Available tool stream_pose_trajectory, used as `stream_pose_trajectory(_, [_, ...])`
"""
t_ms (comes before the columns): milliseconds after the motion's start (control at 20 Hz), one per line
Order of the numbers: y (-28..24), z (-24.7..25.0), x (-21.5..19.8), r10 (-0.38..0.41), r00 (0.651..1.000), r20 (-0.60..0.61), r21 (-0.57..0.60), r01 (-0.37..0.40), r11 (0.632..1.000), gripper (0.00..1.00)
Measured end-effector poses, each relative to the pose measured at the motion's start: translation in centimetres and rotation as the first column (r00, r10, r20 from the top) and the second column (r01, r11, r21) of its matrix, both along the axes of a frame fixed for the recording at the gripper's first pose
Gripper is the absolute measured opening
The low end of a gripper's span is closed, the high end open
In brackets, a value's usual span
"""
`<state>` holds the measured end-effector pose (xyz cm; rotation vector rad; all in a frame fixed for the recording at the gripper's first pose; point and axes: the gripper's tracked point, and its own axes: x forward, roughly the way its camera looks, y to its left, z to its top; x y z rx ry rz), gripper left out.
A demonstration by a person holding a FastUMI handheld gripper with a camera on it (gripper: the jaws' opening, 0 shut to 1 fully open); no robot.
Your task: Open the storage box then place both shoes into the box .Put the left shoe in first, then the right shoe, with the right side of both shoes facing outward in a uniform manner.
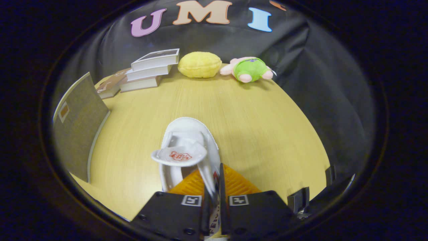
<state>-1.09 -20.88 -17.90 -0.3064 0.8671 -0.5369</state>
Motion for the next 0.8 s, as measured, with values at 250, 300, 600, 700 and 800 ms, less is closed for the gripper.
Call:
stream_pose_trajectory(250, [-0.1,-0.1,0.3,-0.039,0.996,0.084,0.194,0.022,0.981,0.07])
stream_pose_trajectory(300, [0.4,-0.2,0.5,-0.071,0.992,0.106,0.274,0.039,0.961,0.06])
stream_pose_trajectory(600, [6.2,-1.0,0.6,-0.125,0.98,0.157,0.663,-0.011,0.748,0.06])
stream_pose_trajectory(700, [8.3,0.1,0.4,-0.088,0.982,0.165,0.649,-0.041,0.76,0.06])
stream_pose_trajectory(800, [11.5,2.1,0.7,-0.044,0.98,0.196,0.663,-0.099,0.742,0.06])
